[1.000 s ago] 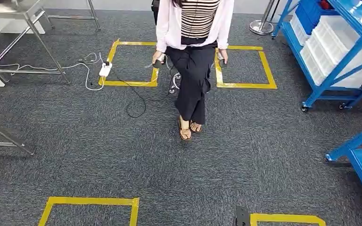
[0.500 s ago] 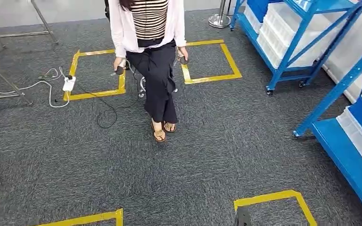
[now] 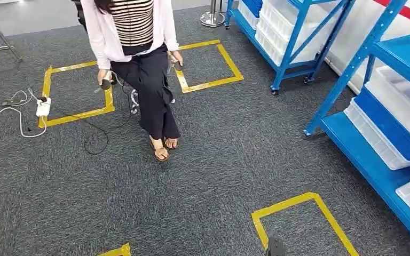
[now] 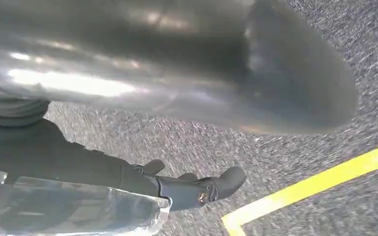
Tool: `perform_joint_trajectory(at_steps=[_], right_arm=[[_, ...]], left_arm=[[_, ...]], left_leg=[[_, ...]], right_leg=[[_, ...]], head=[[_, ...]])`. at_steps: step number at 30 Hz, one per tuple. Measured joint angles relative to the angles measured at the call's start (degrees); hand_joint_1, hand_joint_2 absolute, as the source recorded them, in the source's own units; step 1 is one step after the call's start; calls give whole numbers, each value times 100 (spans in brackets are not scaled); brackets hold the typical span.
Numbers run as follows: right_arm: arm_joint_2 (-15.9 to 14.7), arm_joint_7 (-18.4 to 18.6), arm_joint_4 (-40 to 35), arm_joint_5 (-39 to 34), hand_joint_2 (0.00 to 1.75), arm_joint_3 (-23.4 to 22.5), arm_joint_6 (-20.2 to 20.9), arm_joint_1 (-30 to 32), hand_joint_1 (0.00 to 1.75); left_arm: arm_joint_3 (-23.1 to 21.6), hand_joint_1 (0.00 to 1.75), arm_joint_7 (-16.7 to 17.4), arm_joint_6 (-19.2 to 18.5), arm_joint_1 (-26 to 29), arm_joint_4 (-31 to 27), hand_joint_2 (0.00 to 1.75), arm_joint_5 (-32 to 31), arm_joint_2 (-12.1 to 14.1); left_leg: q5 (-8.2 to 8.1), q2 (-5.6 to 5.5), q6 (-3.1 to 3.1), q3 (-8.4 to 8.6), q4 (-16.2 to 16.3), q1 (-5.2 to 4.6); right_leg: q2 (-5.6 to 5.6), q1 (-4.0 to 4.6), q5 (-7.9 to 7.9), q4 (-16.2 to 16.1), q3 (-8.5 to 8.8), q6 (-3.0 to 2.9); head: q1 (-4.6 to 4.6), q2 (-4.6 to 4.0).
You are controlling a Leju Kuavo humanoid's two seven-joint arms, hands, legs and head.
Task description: Take the parts from the cabinet and place them on the table.
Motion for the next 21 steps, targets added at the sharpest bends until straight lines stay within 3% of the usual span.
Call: perform_joint_trajectory(at_steps=[1,2,3,5,6,7,8,9,10,11,12,13,15,16,17,19,20,21], right_arm=[[18,-2,0,2,0,-2,4,-11,0],[20,-2,0,0,0,-4,13,-31,0],[24,-4,0,2,0,-7,22,-30,0],[18,-4,0,0,0,-11,66,-17,0],[9,-4,0,0,0,-15,83,-25,0],[13,-2,0,-9,0,-17,109,-24,0],[9,0,0,-9,0,-24,114,-30,0],[13,0,0,-4,0,-24,118,-42,0],[24,0,0,2,0,-26,122,-41,0],[24,4,0,2,0,-26,127,-32,0],[17,4,0,2,0,-33,133,-24,0],[11,7,0,2,0,-39,136,-18,0],[9,7,0,9,0,-39,144,-25,0],[11,7,0,13,0,-39,160,-26,0],[17,7,0,22,0,-39,175,-36,0],[15,7,0,28,0,-39,201,-41,0],[11,7,0,28,0,-39,208,-35,0],[9,9,0,28,0,-39,216,-27,0]], left_arm=[[0,0,-2,-2,-1,-7,0,0,9],[0,0,-2,-2,8,-15,0,0,9],[0,0,-11,-2,5,-15,0,0,9],[0,0,-17,-2,-26,-20,0,0,4],[0,0,-17,-9,-25,-20,0,0,-4],[-2,0,-20,-9,-26,-20,0,0,-2],[-2,0,-20,-11,-17,-20,0,0,-2],[-2,0,-20,-13,-6,-20,0,0,-4],[-2,0,-20,-17,5,-20,0,0,-4],[-2,0,-20,-22,11,-17,0,0,-4],[-2,0,-22,-28,15,-17,0,0,-4],[-2,0,-22,-35,16,-17,0,0,-4],[-2,0,-35,-63,15,-20,0,-2,-4],[-2,0,-39,-66,14,-20,0,-2,0],[-2,0,-44,-68,15,-20,0,-4,7],[-4,0,-63,-76,15,-20,0,-9,7],[-2,0,-70,-81,14,-20,0,-9,4],[-2,0,-76,-81,15,-20,0,-13,-2]], left_leg=[[-28,56,-46,20,30,-36],[-81,117,-114,10,77,-81],[-89,167,-139,40,69,-81],[-93,302,-182,98,42,-42],[-134,318,-240,100,55,-3],[-265,-27,-283,68,188,33],[-494,-284,-274,-55,492,40],[-747,-431,-271,-255,938,36],[-966,-500,-271,-492,1435,32],[-1062,-523,-263,-691,1804,32],[-1023,-526,-246,-761,1895,32],[-844,-533,-217,-712,1728,32],[-323,-616,-160,-352,902,32],[-104,-857,-130,-141,449,35],[-103,-1141,-97,-51,209,33],[-89,-976,-120,-64,179,-1],[-81,-927,-106,-62,181,-32],[-36,-852,-54,-44,116,-27]], right_leg=[[-376,-6,70,-416,244,8],[-435,54,103,-424,266,-36],[-300,42,105,-415,239,-115],[-167,84,103,-412,171,-183],[-76,30,125,-428,244,-249],[-4,11,143,-431,236,-280],[52,15,161,-429,232,-347],[130,23,164,-429,226,-371],[218,49,174,-429,216,-393],[309,68,174,-427,213,-394],[390,81,176,-425,214,-397],[474,91,184,-424,218,-409],[632,95,187,-422,234,-404],[697,91,191,-419,234,-398],[754,125,196,-393,208,-378],[859,120,230,-397,136,-297],[912,109,255,-422,114,-257],[988,130,279,-446,24,-200]], head=[[20,0],[44,0],[-18,0],[-35,0],[-34,0],[-55,0],[-61,0],[-70,0],[-72,0],[-72,0],[-68,0],[-70,0],[-72,0],[-70,0],[-70,0],[-65,0],[-61,0],[-74,0]])
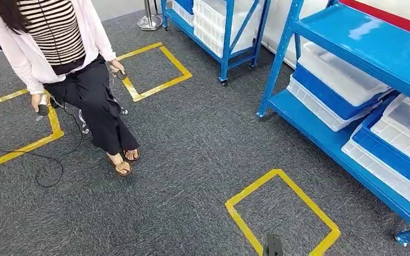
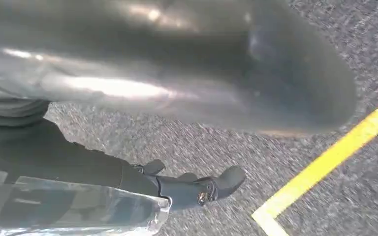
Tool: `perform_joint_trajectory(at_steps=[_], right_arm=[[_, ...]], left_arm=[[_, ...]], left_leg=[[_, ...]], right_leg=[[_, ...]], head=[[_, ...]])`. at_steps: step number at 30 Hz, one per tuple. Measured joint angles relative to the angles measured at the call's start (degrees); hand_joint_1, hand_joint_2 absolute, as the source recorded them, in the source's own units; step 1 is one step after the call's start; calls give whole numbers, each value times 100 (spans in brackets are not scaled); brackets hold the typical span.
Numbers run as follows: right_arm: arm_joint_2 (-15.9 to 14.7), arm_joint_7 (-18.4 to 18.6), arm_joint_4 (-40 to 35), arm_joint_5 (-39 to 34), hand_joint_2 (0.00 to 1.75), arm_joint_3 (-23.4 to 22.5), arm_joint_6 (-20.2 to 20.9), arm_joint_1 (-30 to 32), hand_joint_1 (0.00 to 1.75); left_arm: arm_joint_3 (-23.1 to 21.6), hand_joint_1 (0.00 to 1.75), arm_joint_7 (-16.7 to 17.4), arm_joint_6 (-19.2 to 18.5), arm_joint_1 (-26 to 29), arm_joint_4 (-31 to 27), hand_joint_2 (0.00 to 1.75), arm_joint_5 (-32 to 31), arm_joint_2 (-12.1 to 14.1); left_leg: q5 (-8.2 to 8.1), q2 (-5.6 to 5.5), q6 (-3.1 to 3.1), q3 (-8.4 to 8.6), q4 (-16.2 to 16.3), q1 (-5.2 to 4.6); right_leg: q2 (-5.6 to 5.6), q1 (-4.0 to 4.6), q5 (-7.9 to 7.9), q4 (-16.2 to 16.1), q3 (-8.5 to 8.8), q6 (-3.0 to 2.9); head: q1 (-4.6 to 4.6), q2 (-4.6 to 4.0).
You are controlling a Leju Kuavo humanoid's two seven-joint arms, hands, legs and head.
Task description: Take the parts from the cabinet and place them on the table.
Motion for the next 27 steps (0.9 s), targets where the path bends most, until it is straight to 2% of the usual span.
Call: perform_joint_trajectory(at_steps=[1,2,3,4,5,6,7,8,9,10,11,12,14,15,16,17,18,20,21,22,23,25,26,27], right_arm=[[-9,0,0,0,0,-2,2,2,0],[-16,-2,0,0,0,-2,2,-4,0],[-15,-4,0,0,0,-2,4,-22,0],[-20,-4,0,0,0,-2,18,-31,0],[-24,-4,0,-2,0,-2,24,-26,0],[-31,-4,0,-9,0,-2,26,-11,0],[-37,-4,0,-9,0,-4,31,5,0],[-46,-4,0,-9,0,-9,37,15,0],[-57,-7,0,-9,0,-11,39,14,0],[-61,-11,-2,-9,0,-11,44,4,0],[-53,-13,-2,-9,0,-11,52,-14,0],[-53,-20,-6,-17,0,-13,63,-15,0],[-57,-20,-4,-39,0,-15,79,4,0],[-59,-33,-4,-42,0,-20,65,9,0],[-55,-68,-7,-42,0,-22,28,18,0],[-59,-105,-13,-41,0,-24,-26,15,0],[-57,-131,-15,-13,0,-28,-86,7,0],[-50,-133,-15,142,0,-26,-225,3,0],[-53,-133,-15,179,0,-26,-276,14,0],[-61,-131,-15,175,0,-26,-299,25,0],[-70,-127,-15,157,0,-28,-315,34,0],[-72,-127,-15,146,0,-31,-324,31,0],[-66,-127,-17,146,0,-31,-324,31,0],[-70,-127,-17,142,0,-31,-330,29,0]], left_arm=[[2,0,-7,-22,-5,-2,0,-11,-5],[2,0,-11,-37,2,-2,0,-26,-5],[0,0,-11,-46,4,-2,0,-39,-3],[0,0,-13,-48,11,-2,0,-39,-5],[0,0,-13,-48,15,-2,0,-42,-5],[0,0,-13,-52,17,-2,0,-46,-3],[0,0,-13,-59,16,-2,0,-50,-5],[0,0,-13,-68,15,-2,0,-55,-5],[0,0,-13,-74,12,-2,0,-57,-7],[0,0,-13,-85,12,-2,0,-57,-7],[0,0,-13,-85,11,-9,0,-59,2],[0,0,-13,-96,12,-9,0,-66,4],[-2,0,-18,-107,-10,-11,0,-81,4],[-2,0,-22,-118,-14,-11,0,-85,4],[-4,0,-31,-122,-14,-13,0,-98,4],[-4,0,-39,-135,-14,-13,0,-101,4],[-4,0,-42,-144,-2,-13,0,-107,4],[-4,0,-44,-173,13,-13,0,-129,15],[-4,0,-44,-179,15,-13,0,-147,17],[-7,0,-44,-192,17,-13,0,-166,17],[-9,0,-44,-205,20,-13,0,-168,19],[-9,0,-44,-214,19,-13,0,-175,22],[-11,0,-46,-219,14,-13,0,-177,30],[-15,0,-46,-225,10,-13,0,-183,37]], left_leg=[[60,103,31,12,-63,25],[62,153,60,4,-79,27],[67,244,70,-1,-77,21],[66,354,71,-9,-76,7],[65,451,72,-22,-73,-2],[65,530,71,-27,-71,-3],[64,609,69,-29,-70,-2],[62,671,66,-25,-69,1],[54,736,50,-17,-67,7],[40,802,21,-3,-52,8],[7,847,-31,-7,-32,-58],[-13,892,-67,8,-23,-53],[-10,979,-109,58,-37,-40],[-30,1033,-141,72,-36,-21],[-92,848,-210,53,21,29],[-255,590,-225,-20,195,31],[-509,429,-230,-179,573,31],[-932,335,-228,-620,1489,30],[-981,333,-217,-777,1764,30],[-896,333,-199,-800,1769,30],[-681,333,-168,-695,1508,29],[-132,308,-86,-184,460,24],[-65,250,-33,8,56,3],[-55,277,-39,13,35,-20]], right_leg=[[-276,-33,-56,132,8,-11],[-534,8,-207,357,-134,-44],[-643,1,-409,753,-338,-72],[-699,-8,-627,1265,-585,-86],[-718,-12,-768,1685,-770,-71],[-728,-20,-789,1853,-832,-31],[-742,-32,-715,1720,-743,20],[-771,-44,-565,1361,-524,81],[-860,-59,-387,825,-217,138],[-1082,-83,-223,190,158,181],[-1272,-43,-221,58,228,118],[-1184,-21,-180,35,236,48],[-1074,1,-178,50,192,-21],[-1003,-24,-166,39,190,-66],[-942,-92,-137,29,227,-120],[-896,-90,-122,31,218,-156],[-877,-75,-112,30,210,-209],[-781,-35,-107,32,187,-236],[-743,-18,-105,33,181,-238],[-709,-5,-100,34,182,-247],[-679,4,-97,34,186,-252],[-619,22,-95,34,203,-249],[-609,25,-93,34,207,-244],[-608,88,-87,44,196,-223]], head=[[15,0],[34,0],[70,0],[86,0],[85,0],[96,0],[92,0],[103,0],[103,0],[107,0],[112,0],[99,0],[88,0],[88,0],[77,0],[76,0],[57,0],[50,0],[46,0],[50,0],[46,0],[46,0],[52,0],[59,0]])
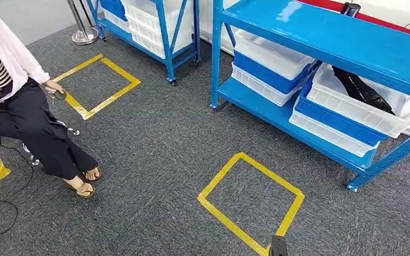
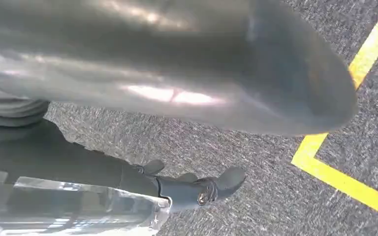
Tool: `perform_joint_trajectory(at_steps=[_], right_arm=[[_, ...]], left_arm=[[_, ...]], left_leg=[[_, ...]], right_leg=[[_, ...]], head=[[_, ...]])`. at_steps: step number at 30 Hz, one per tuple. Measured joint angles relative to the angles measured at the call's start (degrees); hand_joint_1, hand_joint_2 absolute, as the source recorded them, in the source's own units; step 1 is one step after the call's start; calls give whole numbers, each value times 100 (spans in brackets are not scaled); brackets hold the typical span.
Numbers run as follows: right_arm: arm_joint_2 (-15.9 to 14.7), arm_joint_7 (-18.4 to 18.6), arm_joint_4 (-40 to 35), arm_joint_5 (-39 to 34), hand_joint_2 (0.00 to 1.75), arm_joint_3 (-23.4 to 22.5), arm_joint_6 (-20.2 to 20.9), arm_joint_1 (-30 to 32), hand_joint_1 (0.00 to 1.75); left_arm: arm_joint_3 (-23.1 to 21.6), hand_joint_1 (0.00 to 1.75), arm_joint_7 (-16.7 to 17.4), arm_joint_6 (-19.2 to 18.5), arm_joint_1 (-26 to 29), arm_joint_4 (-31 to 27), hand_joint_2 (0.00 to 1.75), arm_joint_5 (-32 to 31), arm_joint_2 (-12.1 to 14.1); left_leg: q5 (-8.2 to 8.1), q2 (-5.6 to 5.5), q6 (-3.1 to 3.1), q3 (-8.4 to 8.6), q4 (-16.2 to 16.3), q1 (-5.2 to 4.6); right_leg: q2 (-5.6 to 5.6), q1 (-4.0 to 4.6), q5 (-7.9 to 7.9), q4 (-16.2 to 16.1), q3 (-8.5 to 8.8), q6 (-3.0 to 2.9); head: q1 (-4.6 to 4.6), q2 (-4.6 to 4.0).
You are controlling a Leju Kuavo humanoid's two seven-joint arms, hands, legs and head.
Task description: Take the parts from the cabinet and place them on the table.
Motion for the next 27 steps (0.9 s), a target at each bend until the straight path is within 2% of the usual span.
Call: perform_joint_trajectory(at_steps=[1,2,3,4,8,11,21,27], right_arm=[[-13,-2,0,-13,0,0,-13,2,0],[-20,-7,0,-15,0,0,-13,7,0],[-20,-17,0,-20,0,0,-22,10,0],[-22,-31,0,-44,0,0,-33,12,0],[-48,-72,0,-103,0,-31,-81,40,0],[-59,-83,0,-103,0,-33,-85,60,0],[-66,-162,0,-133,0,-59,-98,80,0],[-74,-341,0,-168,0,-140,-57,118,0]], left_arm=[[-5,0,-7,-2,-5,0,0,-20,-18],[-13,0,-7,-15,-3,0,0,-46,-15],[-15,0,-7,-24,2,0,0,-57,-13],[-20,0,-7,-39,12,0,0,-110,-9],[-129,0,-18,-63,13,0,0,-223,-15],[-155,0,-20,-66,13,0,0,-223,-17],[-179,0,-72,-46,14,0,0,-284,-17],[-247,0,-348,52,17,0,0,-352,-17]], left_leg=[[37,16,-110,4,-37,6],[26,15,-127,-5,-35,-20],[26,15,-76,-12,-34,-45],[35,15,-63,-18,-32,-60],[50,16,-33,-32,-31,-86],[47,21,-14,-34,-28,-99],[46,21,-13,-40,-27,-91],[47,24,-15,-44,-28,-69]], right_leg=[[-1,15,-46,29,-37,-32],[-4,10,-26,19,-50,-11],[-6,-2,-17,16,-51,5],[-6,-9,-11,15,-54,14],[-5,-36,13,0,-55,51],[-5,-43,17,-3,-58,57],[-5,-56,17,-5,-61,57],[-4,-51,17,-3,-59,56]], head=[[-7,0],[9,0],[-4,0],[2,0],[4,0],[2,0],[2,0],[2,0]])
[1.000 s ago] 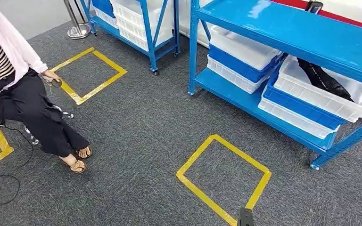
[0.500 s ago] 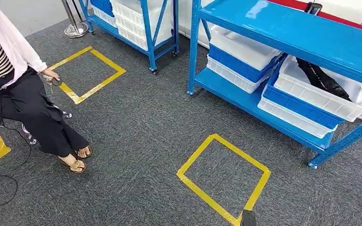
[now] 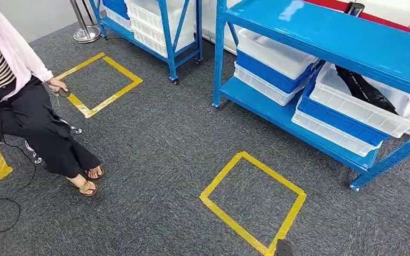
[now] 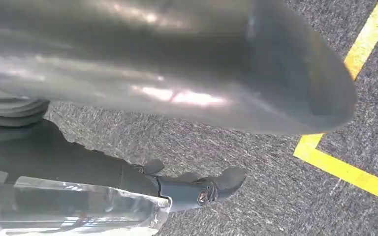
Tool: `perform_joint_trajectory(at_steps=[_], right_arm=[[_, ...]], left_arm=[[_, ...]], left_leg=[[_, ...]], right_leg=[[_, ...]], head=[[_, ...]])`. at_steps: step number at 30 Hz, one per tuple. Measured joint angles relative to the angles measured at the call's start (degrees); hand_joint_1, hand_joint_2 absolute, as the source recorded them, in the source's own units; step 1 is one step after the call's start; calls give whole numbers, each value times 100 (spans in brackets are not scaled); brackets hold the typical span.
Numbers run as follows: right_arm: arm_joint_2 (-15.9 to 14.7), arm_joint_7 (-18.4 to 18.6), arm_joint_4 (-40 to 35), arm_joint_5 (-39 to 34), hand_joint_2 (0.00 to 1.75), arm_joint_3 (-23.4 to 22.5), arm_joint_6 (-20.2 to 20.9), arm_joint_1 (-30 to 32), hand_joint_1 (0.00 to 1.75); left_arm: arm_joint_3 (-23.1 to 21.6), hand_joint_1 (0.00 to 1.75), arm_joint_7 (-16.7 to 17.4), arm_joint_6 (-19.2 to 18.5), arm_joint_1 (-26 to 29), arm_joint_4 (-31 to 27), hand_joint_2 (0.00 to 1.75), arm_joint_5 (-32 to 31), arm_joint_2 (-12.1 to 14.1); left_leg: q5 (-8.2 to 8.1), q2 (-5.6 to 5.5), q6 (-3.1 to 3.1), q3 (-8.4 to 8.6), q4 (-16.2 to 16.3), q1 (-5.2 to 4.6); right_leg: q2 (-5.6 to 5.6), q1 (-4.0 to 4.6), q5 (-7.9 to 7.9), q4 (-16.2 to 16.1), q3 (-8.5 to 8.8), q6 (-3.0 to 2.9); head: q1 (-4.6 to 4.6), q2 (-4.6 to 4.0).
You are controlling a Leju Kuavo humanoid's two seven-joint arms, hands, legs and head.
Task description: Take the parts from the cabinet and place them on the table.
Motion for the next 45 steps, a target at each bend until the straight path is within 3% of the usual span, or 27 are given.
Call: perform_joint_trajectory(at_steps=[16,18,21,22,23,25,26,27,28,29,31,32,33,34,36,37,38,40,42,43,44,45], right_arm=[[-44,-52,2,-2,0,-48,55,20,0],[-42,-57,2,0,0,-55,55,24,0],[-44,-57,2,-22,0,-79,50,30,0],[-52,-59,0,-31,0,-87,46,39,0],[-63,-66,0,-35,0,-98,46,46,0],[-63,-68,2,-42,0,-127,46,54,0],[-74,-66,2,-46,0,-136,46,68,0],[-76,-66,2,-29,0,-138,46,85,0],[-81,-65,2,-9,0,-138,46,101,0],[-85,-66,2,0,0,-136,46,104,0],[-101,-63,2,9,0,-136,46,99,0],[-92,-61,2,18,0,-136,48,86,0],[-83,-57,0,17,0,-138,48,87,0],[-85,-48,2,15,0,-138,48,83,0],[-79,-48,2,2,0,-140,48,85,0],[-79,-48,2,-4,0,-142,48,90,0],[-76,-50,2,-7,0,-142,48,90,0],[-83,-52,0,-20,0,-153,46,80,0],[-79,-52,2,-37,0,-162,46,101,0],[-79,-52,2,-44,0,-166,46,112,0],[-79,-52,2,-46,0,-171,46,115,0],[-79,-52,2,-48,0,-175,46,112,0]], left_arm=[[-59,0,-46,-31,0,0,0,-87,-4],[-66,0,-89,-65,0,0,0,-96,4],[-90,0,-155,-118,-3,0,0,-127,17],[-98,0,-164,-122,0,0,0,-144,4],[-105,0,-170,-122,2,0,0,-168,2],[-114,0,-181,-122,3,0,0,-173,2],[-136,0,-183,-120,15,0,0,-170,-13],[-144,0,-181,-122,24,2,0,-166,-15],[-144,0,-175,-133,29,2,0,-151,-13],[-142,0,-162,-142,31,2,0,-131,-13],[-142,0,-148,-175,30,0,0,-118,0],[-142,0,-146,-177,32,0,0,-118,31],[-144,0,-131,-177,29,0,0,-118,37],[-144,0,-131,-175,28,-2,0,-120,42],[-144,0,-129,-175,29,-2,0,-122,42],[-146,0,-127,-170,27,0,0,-133,44],[-149,0,-127,-166,26,0,0,-155,48],[-155,0,-124,-164,27,0,0,-173,46],[-157,0,-111,-162,39,0,0,-175,42],[-157,0,-105,-162,50,0,0,-179,39],[-157,0,-105,-162,57,0,0,-179,39],[-157,0,-105,-162,59,0,0,-179,39]], left_leg=[[1,1,-2,1,1,7],[-13,-2,66,-21,46,-4],[25,6,137,-8,-38,-10],[119,40,161,81,-185,82],[145,47,183,111,-243,67],[161,87,203,87,-243,78],[157,106,197,77,-242,78],[151,114,183,70,-239,83],[144,118,158,74,-238,100],[136,119,113,76,-224,129],[70,117,-13,67,-120,197],[31,124,-79,44,-72,196],[-28,121,-151,27,0,174],[-18,117,-175,27,-24,174],[-21,122,-197,54,-27,217],[-54,110,-226,51,-5,254],[-169,102,-221,-15,174,258],[-584,79,-223,-462,1017,239],[-802,75,-197,-951,1805,229],[-706,75,-163,-1029,1848,217],[-490,74,-113,-976,1634,196],[-180,62,-40,-796,1196,160]], right_leg=[[0,13,0,0,-2,-1],[4,-43,21,-17,8,39],[8,-20,47,-61,16,83],[-20,9,13,6,-18,88],[-66,8,-129,207,-127,68],[-89,-26,-499,1015,-507,35],[-92,-56,-658,1448,-711,54],[-100,-88,-715,1708,-829,106],[-118,-128,-652,1628,-776,168],[-134,-169,-513,1327,-612,249],[-217,-267,-111,212,4,454],[-228,-255,-198,98,69,455],[-155,-207,-181,41,89,344],[-162,-202,-193,89,87,259],[-147,-192,-213,117,76,180],[-134,-203,-208,107,101,112],[-133,-193,-210,107,116,82],[-131,-153,-235,108,117,34],[-125,-94,-262,110,130,-8],[-112,-69,-275,110,153,-24],[-96,-48,-291,110,183,-44],[-77,-23,-307,109,221,-62]], head=[[0,0],[-9,0],[-9,0],[0,0],[4,0],[48,0],[42,0],[44,0],[46,0],[41,0],[50,0],[79,0],[116,0],[98,0],[92,0],[81,0],[90,0],[55,0],[57,0],[59,0],[59,0],[57,0]])
